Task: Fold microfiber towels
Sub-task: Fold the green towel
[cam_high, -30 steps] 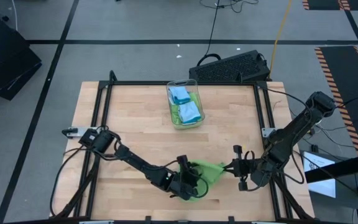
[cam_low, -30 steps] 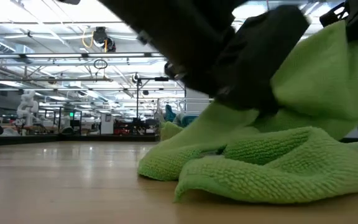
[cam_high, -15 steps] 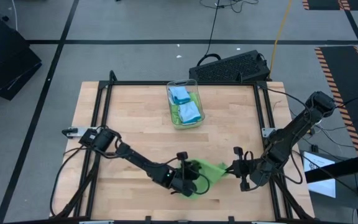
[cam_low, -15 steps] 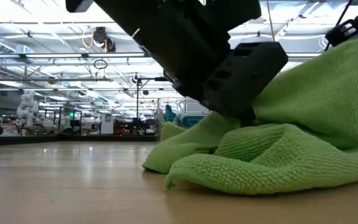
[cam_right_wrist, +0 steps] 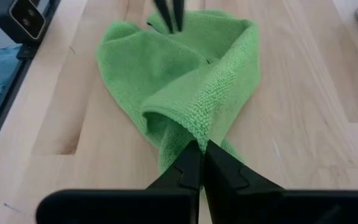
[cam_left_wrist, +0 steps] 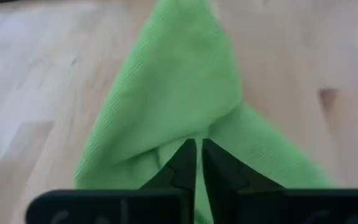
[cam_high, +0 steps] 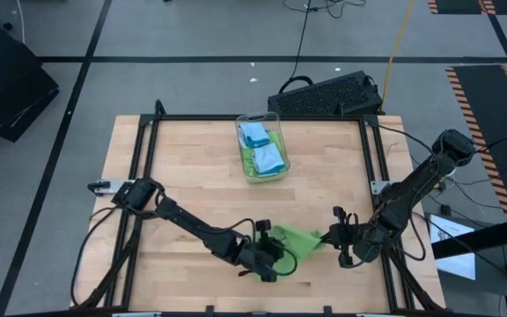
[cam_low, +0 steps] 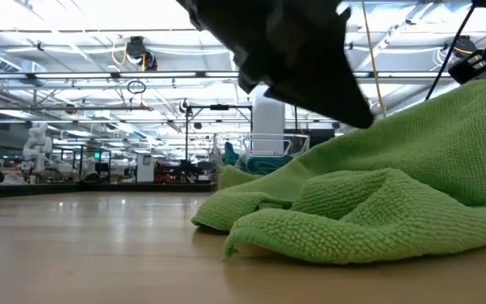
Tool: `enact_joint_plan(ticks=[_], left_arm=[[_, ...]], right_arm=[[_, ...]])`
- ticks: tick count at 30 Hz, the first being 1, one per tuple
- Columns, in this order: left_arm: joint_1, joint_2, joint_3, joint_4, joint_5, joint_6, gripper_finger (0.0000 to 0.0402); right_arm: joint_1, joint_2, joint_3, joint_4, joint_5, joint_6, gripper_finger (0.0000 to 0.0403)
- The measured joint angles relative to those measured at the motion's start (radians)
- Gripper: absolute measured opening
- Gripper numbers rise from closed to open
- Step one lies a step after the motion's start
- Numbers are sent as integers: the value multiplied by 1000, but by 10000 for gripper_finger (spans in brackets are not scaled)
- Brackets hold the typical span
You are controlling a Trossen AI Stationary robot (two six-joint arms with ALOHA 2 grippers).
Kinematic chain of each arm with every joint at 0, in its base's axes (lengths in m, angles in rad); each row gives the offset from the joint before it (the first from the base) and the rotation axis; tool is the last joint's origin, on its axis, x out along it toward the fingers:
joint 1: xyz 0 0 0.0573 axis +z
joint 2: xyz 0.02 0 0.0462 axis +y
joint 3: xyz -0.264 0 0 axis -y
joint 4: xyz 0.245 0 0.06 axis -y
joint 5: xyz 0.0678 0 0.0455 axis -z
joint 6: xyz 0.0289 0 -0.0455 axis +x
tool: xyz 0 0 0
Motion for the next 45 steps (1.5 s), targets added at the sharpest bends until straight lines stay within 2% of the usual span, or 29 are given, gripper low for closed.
enact_joint_plan(ticks=[8,13,15,20,25,28,33,39,45], left_arm=[[2,0,0,198,41,34,96],[2,0,0,204,54,34,145],[0,5,0,216,34,34,163],[1,36,0,308,-92,73,204],[4,39,0,354,-104,78,241],[0,39,0,353,-102,35,259],[4,39,0,336,-23,-55,286],[2,72,0,349,18,-4,315],[12,80,0,347,18,-71,324]], right_arm=[[0,0,-6,49,3,18,4],[0,0,-6,117,3,-37,4],[0,0,-6,122,3,-41,4],[0,0,-6,131,6,-44,4],[-2,0,-6,151,8,-83,4],[-13,0,-6,161,9,-93,4],[-22,0,-6,158,10,-86,4],[-22,0,-6,158,32,-88,4],[-23,0,-6,157,63,-98,4]])
